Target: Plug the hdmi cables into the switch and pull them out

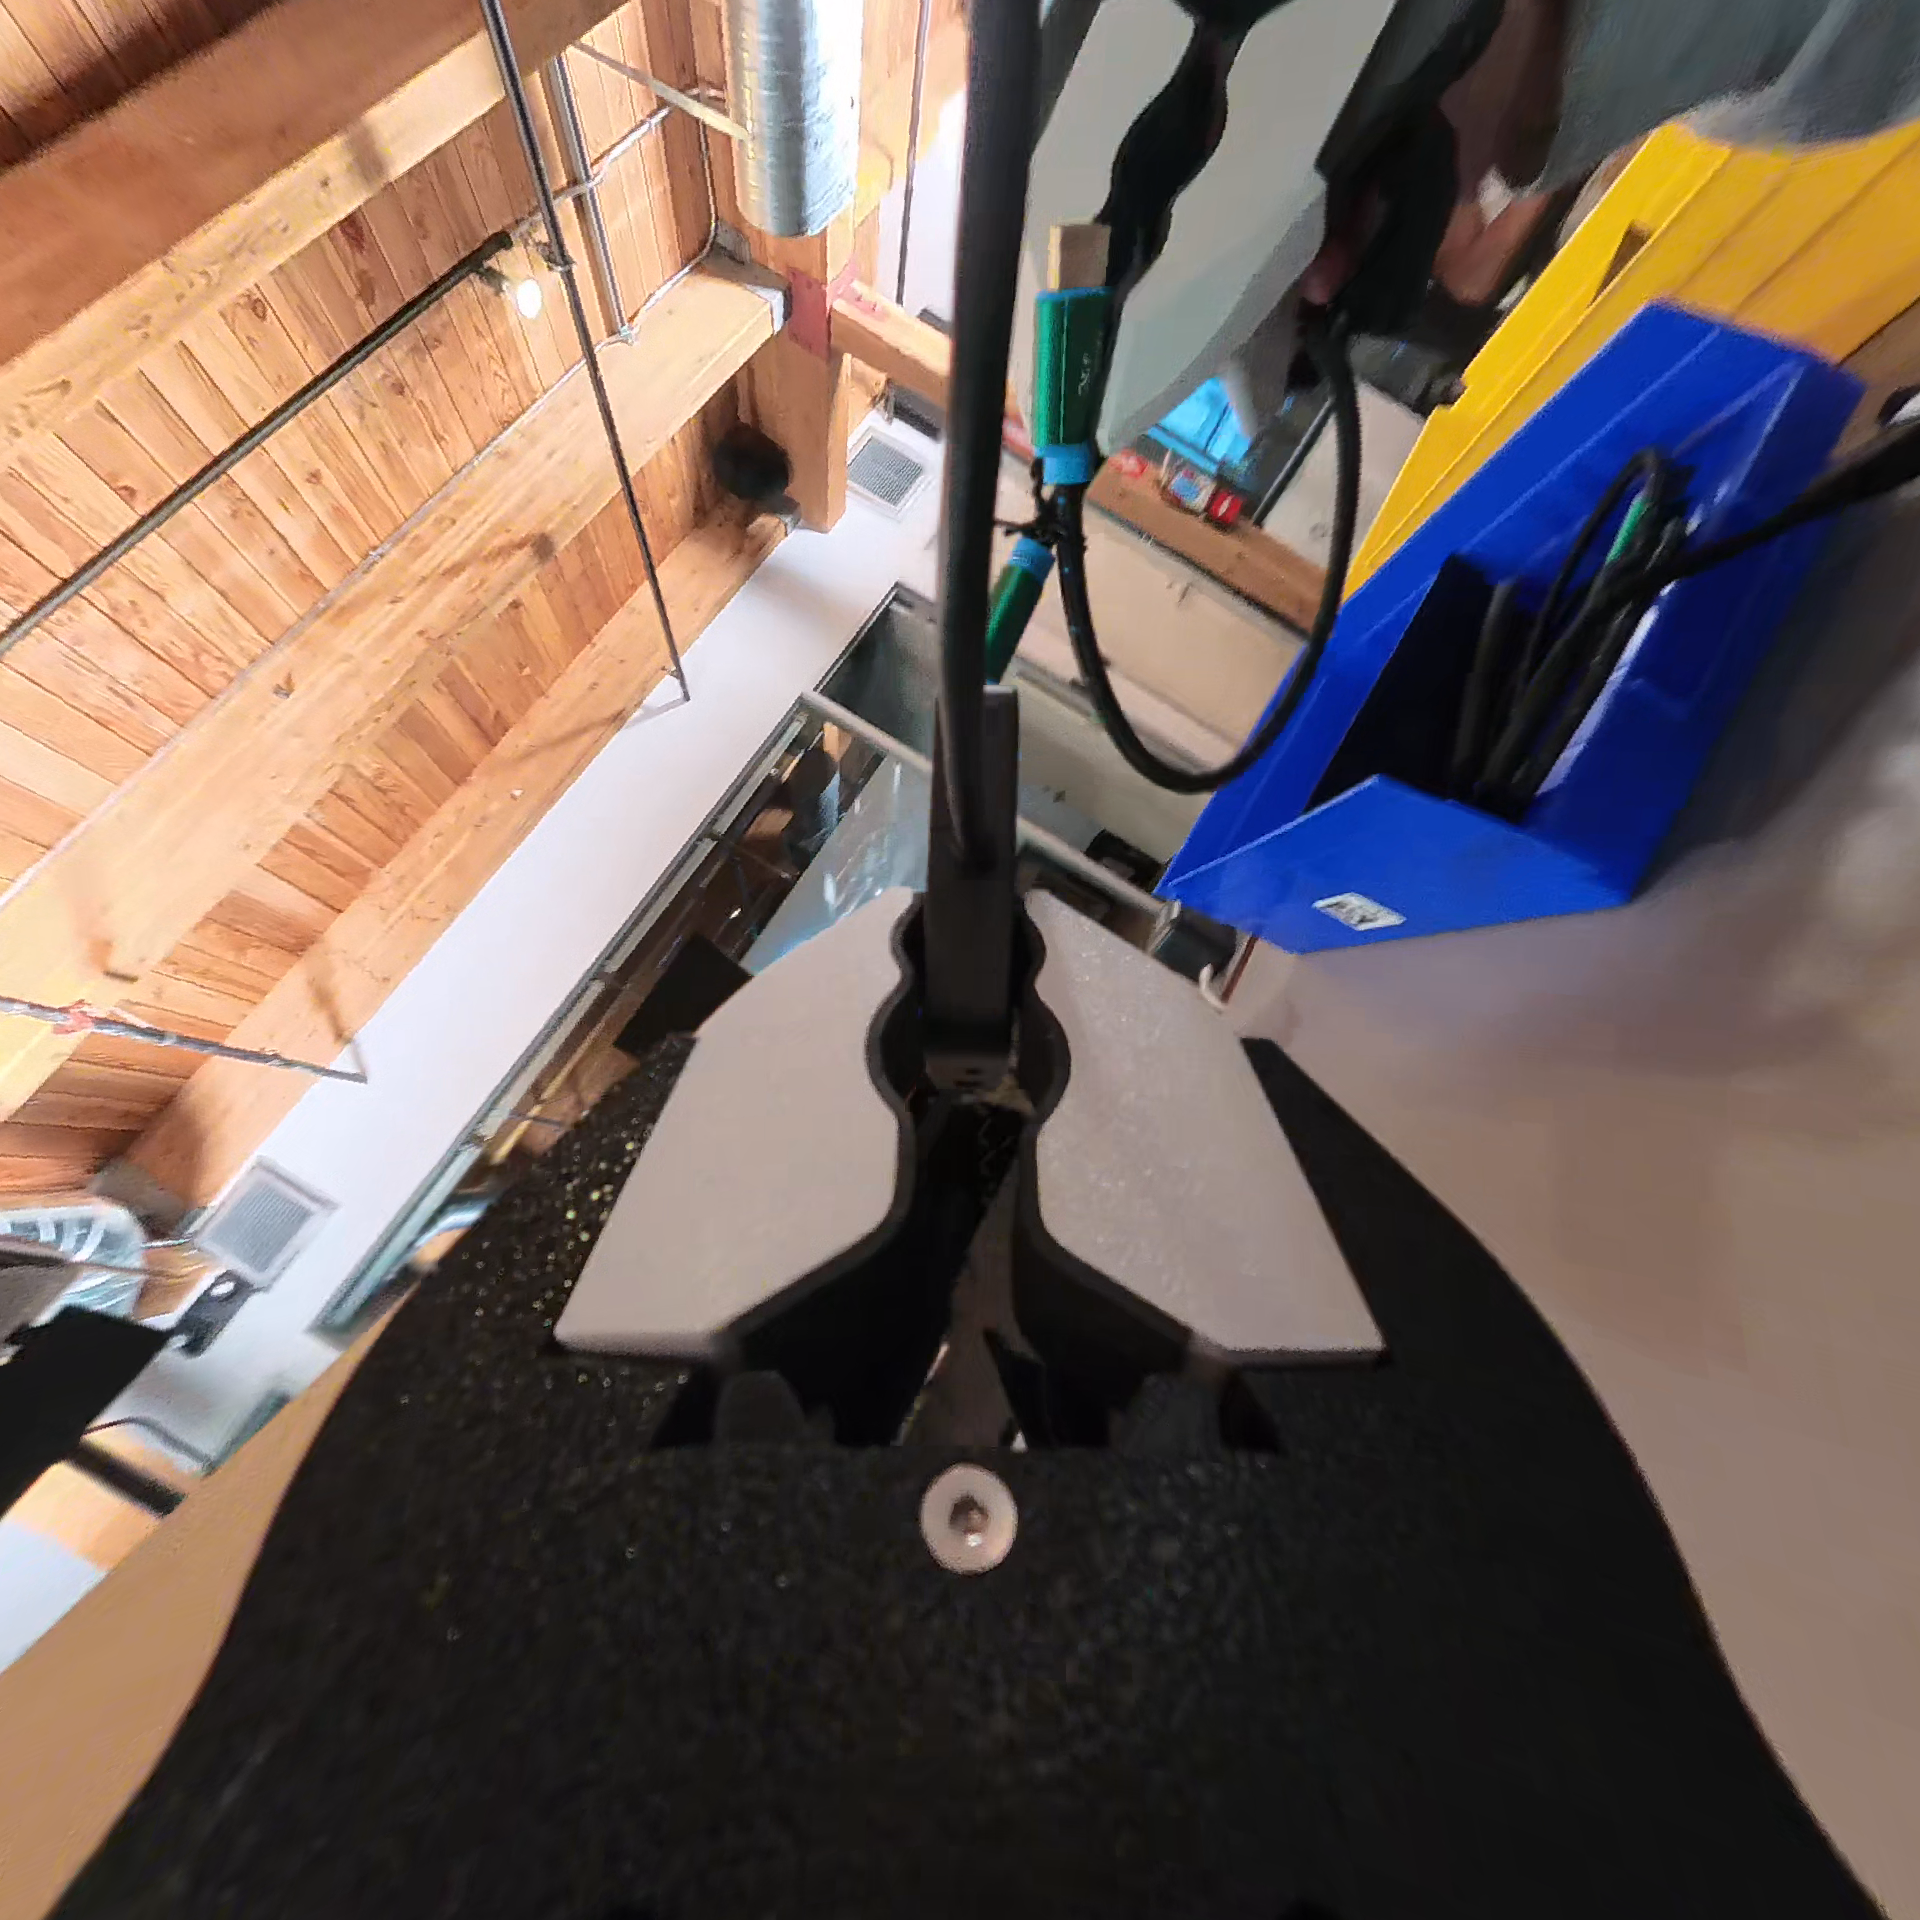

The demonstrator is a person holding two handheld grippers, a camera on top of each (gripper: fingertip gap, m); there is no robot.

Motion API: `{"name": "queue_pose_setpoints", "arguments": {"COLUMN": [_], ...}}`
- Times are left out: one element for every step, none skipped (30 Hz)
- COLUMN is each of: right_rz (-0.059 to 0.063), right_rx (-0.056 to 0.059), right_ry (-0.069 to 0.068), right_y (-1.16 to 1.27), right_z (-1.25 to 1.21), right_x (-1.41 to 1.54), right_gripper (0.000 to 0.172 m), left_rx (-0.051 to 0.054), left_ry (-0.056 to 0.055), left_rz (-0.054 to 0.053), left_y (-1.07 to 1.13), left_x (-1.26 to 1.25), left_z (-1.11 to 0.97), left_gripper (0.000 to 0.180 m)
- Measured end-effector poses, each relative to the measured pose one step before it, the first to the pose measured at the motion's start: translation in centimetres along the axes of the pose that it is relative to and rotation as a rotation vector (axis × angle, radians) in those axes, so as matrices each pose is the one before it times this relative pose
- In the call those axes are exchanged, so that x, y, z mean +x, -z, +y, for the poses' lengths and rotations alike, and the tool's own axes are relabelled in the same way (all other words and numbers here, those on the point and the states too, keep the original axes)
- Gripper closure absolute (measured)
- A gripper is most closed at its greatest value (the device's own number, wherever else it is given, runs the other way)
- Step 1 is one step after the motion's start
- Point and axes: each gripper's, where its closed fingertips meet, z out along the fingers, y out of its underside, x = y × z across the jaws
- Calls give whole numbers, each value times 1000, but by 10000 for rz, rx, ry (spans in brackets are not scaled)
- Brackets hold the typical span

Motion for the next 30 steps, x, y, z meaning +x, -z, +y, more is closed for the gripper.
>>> {"name": "queue_pose_setpoints", "arguments": {"right_rz": [-407,-382,-413,-381,-299,-237,-205,-206,-166,-124,-145,-121,-61,18,88,145,225,320,456,544,542,408,276,221,121,24,34,-52,-304,-281], "right_rx": [486,522,500,543,637,625,588,567,549,548,530,490,410,280,124,-43,-233,-419,-652,-940,-1136,-1167,-1113,-1109,-1099,-1037,-802,-423,-371,-380], "right_ry": [-529,-563,-650,-648,-582,-568,-541,-514,-460,-399,-384,-369,-296,-204,-104,-31,35,126,216,363,547,696,733,681,694,786,803,630,413,336], "right_y": [255,301,345,406,480,523,548,550,535,512,509,469,431,358,296,210,95,-48,-196,-387,-584,-806,-1001,-1146,-1279,-1356,-1362,-1329,-1280,-1209], "right_z": [-740,-770,-739,-777,-830,-763,-695,-633,-583,-574,-537,-492,-389,-239,-51,140,365,580,858,1215,1410,1367,1182,1081,973,836,416,-167,-252,-176], "right_x": [-186,-122,-97,-44,39,105,124,75,78,73,23,14,65,127,167,219,291,365,528,575,450,106,-194,-346,-549,-757,-753,-828,-1044,-901], "right_gripper": [162,162,162,162,162,162,161,162,162,162,162,162,162,162,162,162,162,162,162,162,162,161,161,161,161,161,161,161,161,161], "left_rx": [193,225,264,303,286,234,225,220,186,175,143,121,89,43,-11,-71,-151,-245,-307,-353,-397,-404,-440,-517,-575,-569,-514,-484,-468,-421], "left_ry": [214,337,464,424,378,392,345,274,219,163,154,136,88,32,-8,-59,-114,-147,-169,-198,-218,-219,-217,-227,-271,-300,-288,-288,-313,-293], "left_rz": [161,223,253,144,108,114,54,59,74,36,61,58,33,40,41,-6,-26,-58,-122,-130,-128,-91,-63,-84,-72,-67,-25,1,-1,-25], "left_y": [102,65,35,29,-1,-53,-82,-103,-142,-158,-180,-188,-178,-158,-145,-105,-54,8,101,207,347,470,569,634,703,741,720,669,643,648], "left_x": [81,126,123,-7,-27,-35,-79,-28,39,38,96,119,99,127,140,87,74,29,-48,-54,-45,9,44,16,38,28,44,22,7,-12], "left_z": [-391,-437,-514,-605,-619,-585,-579,-546,-494,-439,-379,-302,-225,-112,23,145,285,414,505,560,636,696,785,942,1063,1081,1018,945,881,766], "left_gripper": [167,167,167,167,167,167,167,167,167,167,167,167,167,167,167,167,167,167,167,167,167,167,167,167,167,167,167,167,167,167]}}
